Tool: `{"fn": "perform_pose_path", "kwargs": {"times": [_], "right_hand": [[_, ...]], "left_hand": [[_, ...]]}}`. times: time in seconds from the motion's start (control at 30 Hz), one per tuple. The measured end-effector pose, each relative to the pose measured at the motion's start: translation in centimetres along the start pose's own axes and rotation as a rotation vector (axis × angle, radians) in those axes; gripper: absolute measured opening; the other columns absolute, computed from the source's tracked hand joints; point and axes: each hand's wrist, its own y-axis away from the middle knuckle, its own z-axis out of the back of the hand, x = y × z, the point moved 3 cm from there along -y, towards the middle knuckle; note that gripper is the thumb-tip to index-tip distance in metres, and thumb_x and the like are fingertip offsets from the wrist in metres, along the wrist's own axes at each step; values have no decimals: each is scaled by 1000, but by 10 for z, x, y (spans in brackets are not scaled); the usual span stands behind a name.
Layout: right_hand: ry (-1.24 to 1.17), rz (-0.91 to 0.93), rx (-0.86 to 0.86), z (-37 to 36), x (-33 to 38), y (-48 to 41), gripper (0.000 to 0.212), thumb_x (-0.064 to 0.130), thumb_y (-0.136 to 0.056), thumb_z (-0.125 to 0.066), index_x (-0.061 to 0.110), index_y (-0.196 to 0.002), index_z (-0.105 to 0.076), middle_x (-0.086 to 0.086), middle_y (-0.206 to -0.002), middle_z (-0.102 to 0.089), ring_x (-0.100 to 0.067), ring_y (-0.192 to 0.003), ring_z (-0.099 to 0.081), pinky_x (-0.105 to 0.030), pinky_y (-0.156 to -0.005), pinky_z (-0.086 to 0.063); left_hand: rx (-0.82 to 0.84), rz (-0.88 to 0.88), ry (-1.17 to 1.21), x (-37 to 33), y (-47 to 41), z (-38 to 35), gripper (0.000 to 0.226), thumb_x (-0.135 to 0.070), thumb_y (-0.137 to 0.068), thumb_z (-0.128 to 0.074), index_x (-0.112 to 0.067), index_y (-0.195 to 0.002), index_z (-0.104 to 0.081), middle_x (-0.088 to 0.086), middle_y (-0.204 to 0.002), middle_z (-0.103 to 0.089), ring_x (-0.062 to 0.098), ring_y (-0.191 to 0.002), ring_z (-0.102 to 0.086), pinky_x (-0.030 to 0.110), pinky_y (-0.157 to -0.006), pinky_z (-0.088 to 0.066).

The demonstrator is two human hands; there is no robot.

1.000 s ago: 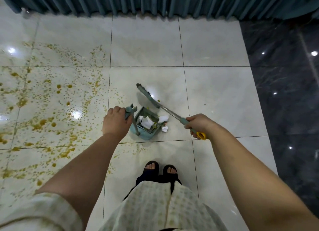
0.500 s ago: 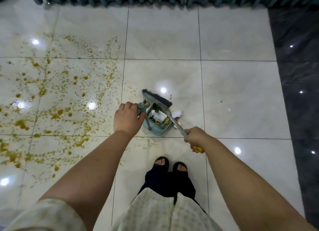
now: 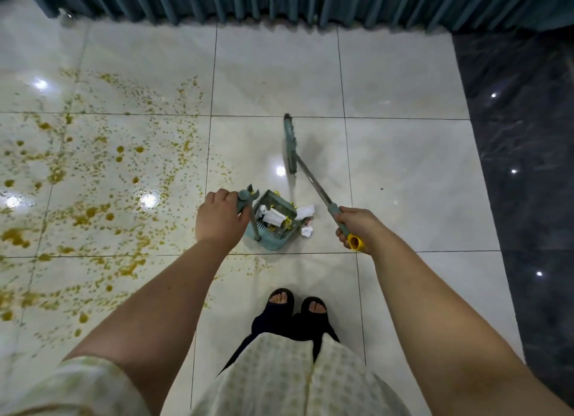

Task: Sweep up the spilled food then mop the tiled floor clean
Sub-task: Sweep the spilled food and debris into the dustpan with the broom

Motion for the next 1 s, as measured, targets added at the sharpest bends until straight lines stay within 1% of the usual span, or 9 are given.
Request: {"fn": "perform_pose_path", "kwargs": {"times": [0.1,0.2,0.3,0.47,0.6,0.63,0.7,0.8,1.0], "right_hand": [[-45,-37,-30,-26,-29,-14,41,35,-96,-56,20,-134,-55,-15,-68,-54,-20,-45,-45,-22,-42,-41],[-91,-172,-6,-34,-61,-4,38,25,-99,-52,20,-136,-52,-14,-70,-51,-17,-40,-44,-18,-37,-38],[-68,-250,53,-26,-66,20,27,18,-99,-47,16,-124,-56,-13,-70,-48,-13,-35,-42,-14,-36,-35],[-173,-226,130,16,-20,42,19,18,-99,-48,7,-113,-50,-10,-66,-46,-8,-28,-39,-12,-31,-31],[-173,-119,72,14,-14,30,30,19,-100,-45,18,-130,-51,-10,-68,-46,-11,-33,-41,-14,-36,-35],[-180,-104,58,7,-15,24,29,19,-101,-45,21,-129,-52,-11,-68,-47,-13,-37,-41,-15,-36,-36],[-192,-92,25,-9,-14,12,18,19,-100,-46,23,-116,-55,-12,-70,-49,-15,-44,-42,-17,-37,-37],[-199,-140,2,-26,-22,0,9,19,-100,-47,15,-101,-55,-12,-71,-48,-15,-46,-42,-15,-36,-37],[-221,-330,92,-20,-70,34,13,18,-99,-46,8,-93,-50,-10,-63,-45,-10,-28,-38,-13,-31,-32]], "left_hand": [[-6,3,-8,4,-3,-2,42,-44,-94,-43,-10,-113,-59,8,-111,-58,28,-107,-49,40,-83,-46],[-15,-5,-1,1,-5,-1,41,-42,-94,-45,-8,-112,-59,10,-110,-58,30,-106,-49,41,-81,-45],[5,-24,-13,-3,-4,1,41,-42,-95,-45,-7,-113,-59,11,-111,-58,30,-107,-49,40,-82,-44],[1,-31,27,2,0,2,40,-40,-94,-48,-7,-112,-60,11,-110,-58,31,-106,-49,41,-82,-45],[-17,-44,50,1,0,1,37,-38,-93,-52,-5,-106,-62,13,-105,-60,34,-103,-51,43,-79,-47],[-17,-46,45,1,0,1,37,-38,-93,-52,-5,-106,-62,13,-105,-60,34,-103,-51,43,-79,-47],[-10,-42,29,1,-1,1,38,-39,-94,-50,-6,-108,-61,13,-107,-59,33,-104,-51,42,-80,-45],[-3,-28,16,2,-4,0,39,-40,-94,-46,-8,-111,-60,10,-109,-58,30,-106,-49,40,-82,-43],[5,-28,34,-1,-3,1,39,-40,-95,-46,-6,-111,-59,12,-110,-58,31,-107,-48,41,-84,-44]]}}
